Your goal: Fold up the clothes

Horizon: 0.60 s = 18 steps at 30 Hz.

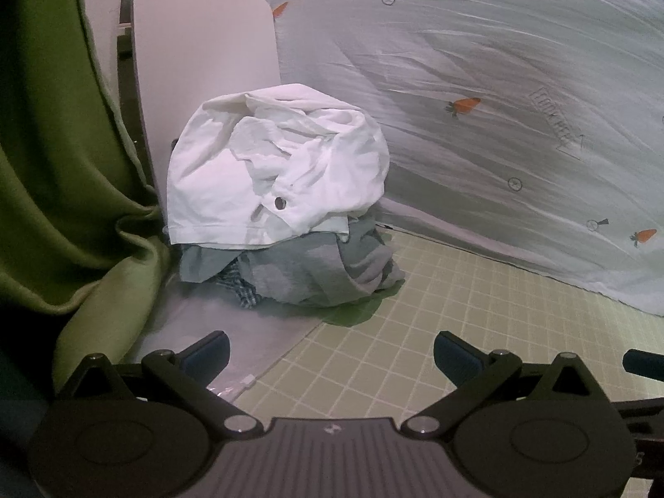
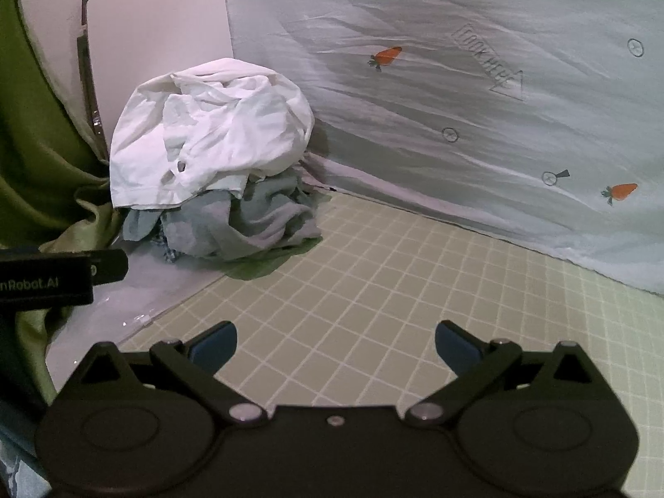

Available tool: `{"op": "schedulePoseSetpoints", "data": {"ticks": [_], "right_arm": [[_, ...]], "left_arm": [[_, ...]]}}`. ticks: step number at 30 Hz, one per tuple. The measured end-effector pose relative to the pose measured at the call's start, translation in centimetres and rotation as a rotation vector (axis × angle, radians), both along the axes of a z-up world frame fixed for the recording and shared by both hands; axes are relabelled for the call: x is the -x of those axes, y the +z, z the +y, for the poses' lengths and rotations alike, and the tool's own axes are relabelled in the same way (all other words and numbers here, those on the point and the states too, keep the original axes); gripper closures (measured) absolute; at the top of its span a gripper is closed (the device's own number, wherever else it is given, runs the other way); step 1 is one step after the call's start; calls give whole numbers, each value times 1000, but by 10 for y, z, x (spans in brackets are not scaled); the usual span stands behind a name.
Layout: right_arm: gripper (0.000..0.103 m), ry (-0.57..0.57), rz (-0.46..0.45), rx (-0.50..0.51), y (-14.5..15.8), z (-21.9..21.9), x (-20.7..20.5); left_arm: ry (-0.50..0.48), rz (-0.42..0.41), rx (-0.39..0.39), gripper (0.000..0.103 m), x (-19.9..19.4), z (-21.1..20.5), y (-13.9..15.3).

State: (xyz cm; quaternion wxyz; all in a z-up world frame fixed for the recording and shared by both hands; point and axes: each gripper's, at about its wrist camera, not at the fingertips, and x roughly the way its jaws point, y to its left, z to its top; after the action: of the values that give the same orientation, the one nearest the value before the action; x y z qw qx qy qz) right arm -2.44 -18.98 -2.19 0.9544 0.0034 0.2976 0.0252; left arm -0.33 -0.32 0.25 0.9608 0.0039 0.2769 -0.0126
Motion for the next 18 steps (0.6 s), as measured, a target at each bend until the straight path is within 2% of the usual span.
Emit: {"op": "schedulePoseSetpoints", "data": {"ticks": [18], "right_arm": [[0, 15, 12, 9, -2, 5, -2]], "left_arm": [[14, 2, -10, 0, 2, 2, -2]]}}
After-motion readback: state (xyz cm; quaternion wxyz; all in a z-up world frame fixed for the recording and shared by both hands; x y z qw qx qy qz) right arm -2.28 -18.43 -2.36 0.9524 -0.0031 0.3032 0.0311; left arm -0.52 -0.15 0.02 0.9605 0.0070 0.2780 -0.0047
